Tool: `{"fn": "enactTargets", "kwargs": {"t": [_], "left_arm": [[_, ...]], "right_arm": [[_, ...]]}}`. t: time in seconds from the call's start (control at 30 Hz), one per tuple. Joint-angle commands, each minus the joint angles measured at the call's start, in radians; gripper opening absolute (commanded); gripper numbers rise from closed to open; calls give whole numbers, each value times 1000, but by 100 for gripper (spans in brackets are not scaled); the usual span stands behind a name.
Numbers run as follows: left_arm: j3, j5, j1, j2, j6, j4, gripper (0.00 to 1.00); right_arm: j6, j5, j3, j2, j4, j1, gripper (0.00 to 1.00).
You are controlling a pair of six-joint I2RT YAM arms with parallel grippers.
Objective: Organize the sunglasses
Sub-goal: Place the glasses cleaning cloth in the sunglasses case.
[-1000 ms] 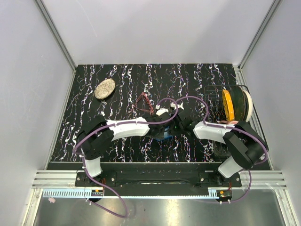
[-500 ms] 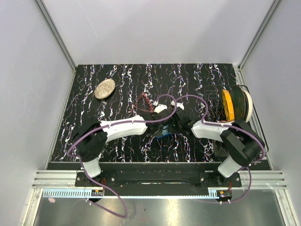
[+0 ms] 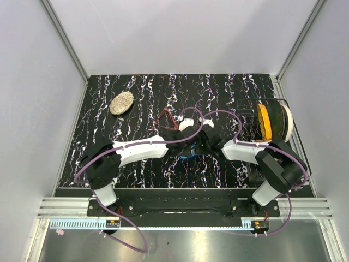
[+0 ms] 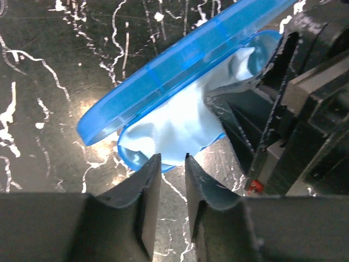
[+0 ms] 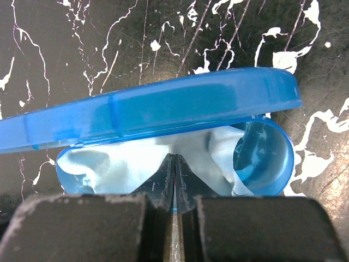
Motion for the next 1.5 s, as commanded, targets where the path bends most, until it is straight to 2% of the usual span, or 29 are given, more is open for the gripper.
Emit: {"fn": "enactTargets", "kwargs": {"t": [0.0,0.23,0.67,0.83,1.17,1.33,1.47], "left_arm": [[-56,44,-3,-48,-28,215,24],[-56,44,0,13,-45,273,14],[-118,7,28,65,-124,240,11],[-112,-56,34,67,-141,182,11],[-78,-133,35,55,-186,68,28],[-72,-133,37,30,-187,45,47],[-66,-119,36,0,-177,44,54]], "right_arm": [[15,25,-42,44,-79,6,5],[46,8,-52,47,-65,5,3],[72,5,-54,73,-68,5,1],[75,13,-54,83,-76,7,1],[86,27,-45,100,-96,5,0],[91,36,-37,108,-108,5,0],[92,44,-29,108,-117,7,0]]}}
